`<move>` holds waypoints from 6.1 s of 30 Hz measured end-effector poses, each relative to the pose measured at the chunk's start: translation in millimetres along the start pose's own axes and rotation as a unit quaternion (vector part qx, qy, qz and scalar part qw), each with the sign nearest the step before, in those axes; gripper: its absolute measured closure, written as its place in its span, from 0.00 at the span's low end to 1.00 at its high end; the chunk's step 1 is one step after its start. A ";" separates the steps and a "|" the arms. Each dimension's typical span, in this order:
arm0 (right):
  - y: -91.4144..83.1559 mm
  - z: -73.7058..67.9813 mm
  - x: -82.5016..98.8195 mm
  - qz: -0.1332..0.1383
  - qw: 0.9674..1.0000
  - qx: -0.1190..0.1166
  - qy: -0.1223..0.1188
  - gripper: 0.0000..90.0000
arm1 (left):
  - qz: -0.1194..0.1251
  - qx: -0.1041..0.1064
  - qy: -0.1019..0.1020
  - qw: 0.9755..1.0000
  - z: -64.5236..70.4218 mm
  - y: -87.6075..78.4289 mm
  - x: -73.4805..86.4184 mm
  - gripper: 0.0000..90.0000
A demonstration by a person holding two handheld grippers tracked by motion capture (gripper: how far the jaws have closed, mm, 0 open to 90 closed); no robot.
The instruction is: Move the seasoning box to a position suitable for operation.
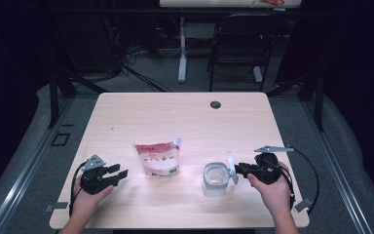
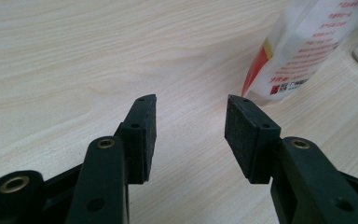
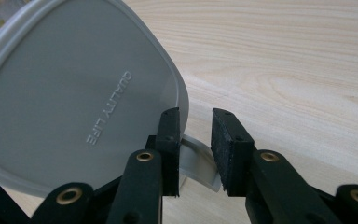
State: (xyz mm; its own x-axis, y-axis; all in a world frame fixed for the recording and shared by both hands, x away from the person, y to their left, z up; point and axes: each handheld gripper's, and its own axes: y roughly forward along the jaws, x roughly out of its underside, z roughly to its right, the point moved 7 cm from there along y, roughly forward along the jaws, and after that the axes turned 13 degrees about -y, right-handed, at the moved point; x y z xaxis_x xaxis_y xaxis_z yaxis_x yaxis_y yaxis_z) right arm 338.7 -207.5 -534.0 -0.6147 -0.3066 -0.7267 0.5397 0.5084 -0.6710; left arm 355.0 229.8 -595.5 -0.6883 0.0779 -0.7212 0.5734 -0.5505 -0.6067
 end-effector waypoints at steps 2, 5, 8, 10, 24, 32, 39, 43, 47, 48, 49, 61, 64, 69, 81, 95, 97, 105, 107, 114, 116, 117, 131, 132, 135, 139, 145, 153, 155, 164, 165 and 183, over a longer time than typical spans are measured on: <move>0.7 0.4 0.5 0.002 1.000 0.001 0.001 0.81 | 0.000 0.000 0.000 1.000 0.1 0.0 0.0 0.60; 0.8 0.4 1.0 0.000 1.000 -0.002 0.003 0.81 | 0.001 0.000 0.000 1.000 0.0 0.0 0.0 0.60; 0.8 0.9 1.2 0.001 1.000 -0.003 0.002 0.80 | 0.000 0.000 0.001 1.000 0.2 0.1 0.1 0.60; 1.1 1.5 1.7 0.003 1.000 -0.005 0.008 0.80 | 0.000 0.000 0.001 1.000 0.3 0.3 0.1 0.60; -0.5 13.6 16.7 0.015 1.000 0.008 0.024 0.81 | 0.001 -0.001 0.001 1.000 -0.3 0.0 0.0 0.59; 0.9 13.8 30.2 0.013 1.000 0.023 0.011 0.85 | 0.000 -0.001 -0.002 1.000 -0.4 0.3 0.4 0.59; 2.0 10.7 43.0 0.003 1.000 0.029 -0.005 0.82 | -0.001 0.000 -0.002 1.000 -0.7 1.1 0.8 0.59; 3.1 7.0 50.0 -0.005 1.000 0.028 -0.011 0.84 | -0.004 -0.001 -0.002 1.000 -0.7 1.3 1.1 0.59; 5.7 0.9 54.5 -0.010 1.000 0.015 -0.016 0.85 | 0.001 -0.001 -0.002 1.000 -0.9 1.2 0.6 0.59; 6.2 0.1 55.7 -0.014 1.000 0.013 -0.019 0.85 | 0.003 -0.002 -0.003 1.000 -1.1 1.1 0.4 0.59; 7.9 -0.9 57.0 -0.015 1.000 0.014 -0.024 0.85 | 0.004 -0.001 -0.005 1.000 -1.0 1.0 0.4 0.59; 17.1 -1.4 57.9 -0.014 1.000 0.013 -0.023 0.84 | 0.006 0.001 -0.003 1.000 -0.5 -0.2 -0.6 0.59; 19.6 -2.9 58.4 -0.013 1.000 0.010 -0.019 0.83 | 0.005 0.002 -0.002 1.000 0.0 -0.2 -0.4 0.59; 23.4 -5.7 55.1 -0.009 0.999 0.019 -0.026 0.85 | 0.000 0.000 0.000 1.000 0.0 -0.1 -0.2 0.59; 25.8 -3.1 53.0 -0.005 0.999 0.037 -0.030 0.88 | 0.000 0.000 0.002 1.000 0.1 -0.3 -0.6 0.60; 27.9 3.5 49.8 0.001 0.998 0.052 -0.021 0.88 | 0.003 -0.001 0.002 1.000 0.4 0.9 -0.8 0.60; 28.3 4.5 49.3 0.003 0.999 0.049 -0.016 0.87 | 0.003 -0.001 0.002 1.000 0.4 1.0 -0.8 0.60; 34.7 11.4 49.8 0.025 0.999 0.016 0.023 0.79 | 0.002 -0.001 0.002 1.000 0.9 1.9 -0.4 0.60; 35.8 11.1 49.2 0.022 1.000 0.015 0.017 0.79 | 0.002 -0.001 0.003 1.000 0.5 2.2 -0.6 0.60; 44.5 10.0 45.3 0.016 1.000 0.025 -0.005 0.81 | 0.001 -0.001 0.004 1.000 0.6 2.5 -0.4 0.60; 44.3 10.2 44.3 0.012 0.999 0.037 -0.017 0.82 | 0.001 -0.002 0.004 1.000 0.3 2.4 -0.4 0.60; 44.5 9.9 43.8 0.011 0.999 0.041 -0.020 0.83 | 0.001 -0.002 0.004 1.000 0.2 2.4 -0.5 0.60; 49.1 11.7 38.9 0.021 0.995 0.080 -0.046 0.86 | 0.002 -0.002 0.005 1.000 0.5 2.3 -0.6 0.60; 49.8 11.9 38.3 0.023 0.995 0.083 -0.046 0.86 | 0.002 -0.002 0.003 1.000 0.7 2.4 -0.5 0.60; 50.7 13.2 37.1 0.022 0.995 0.086 -0.049 0.86 | 0.002 -0.002 0.005 1.000 0.5 2.4 -0.6 0.60; 52.6 14.4 35.3 0.026 0.995 0.086 -0.044 0.86 | 0.001 -0.003 0.005 1.000 0.3 1.6 -0.1 0.60; 57.2 15.8 31.8 0.027 0.995 0.091 -0.045 0.86 | 0.002 -0.004 0.004 1.000 -0.2 0.4 0.3 0.60; 60.0 18.9 29.1 0.029 0.993 0.104 -0.038 0.87 | -0.002 -0.004 0.005 1.000 -0.6 0.4 0.5 0.60; 60.5 19.7 28.5 0.032 0.993 0.106 -0.035 0.87 | -0.002 -0.004 0.004 1.000 -0.5 0.5 0.6 0.60; 59.1 20.2 29.7 0.043 0.996 0.082 -0.015 0.84 | -0.002 -0.004 0.005 1.000 -0.6 0.3 0.5 0.60; 58.4 20.0 30.5 0.043 0.996 0.076 -0.013 0.83 | -0.002 -0.004 0.004 1.000 -0.6 0.4 0.5 0.60; 23.6 16.4 49.1 0.031 0.997 0.067 -0.014 0.72 | 0.004 0.016 0.004 1.000 6.9 -2.4 -3.2 0.62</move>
State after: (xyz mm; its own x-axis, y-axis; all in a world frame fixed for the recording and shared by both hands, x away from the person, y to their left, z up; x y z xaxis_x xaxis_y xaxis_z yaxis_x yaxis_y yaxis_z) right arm 330.7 -223.8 -587.9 -0.5626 -0.3013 -0.7698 0.6488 0.4163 -0.6371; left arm 352.7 225.1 -589.4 -0.6803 0.0811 -0.7284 0.5635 -0.5777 -0.5906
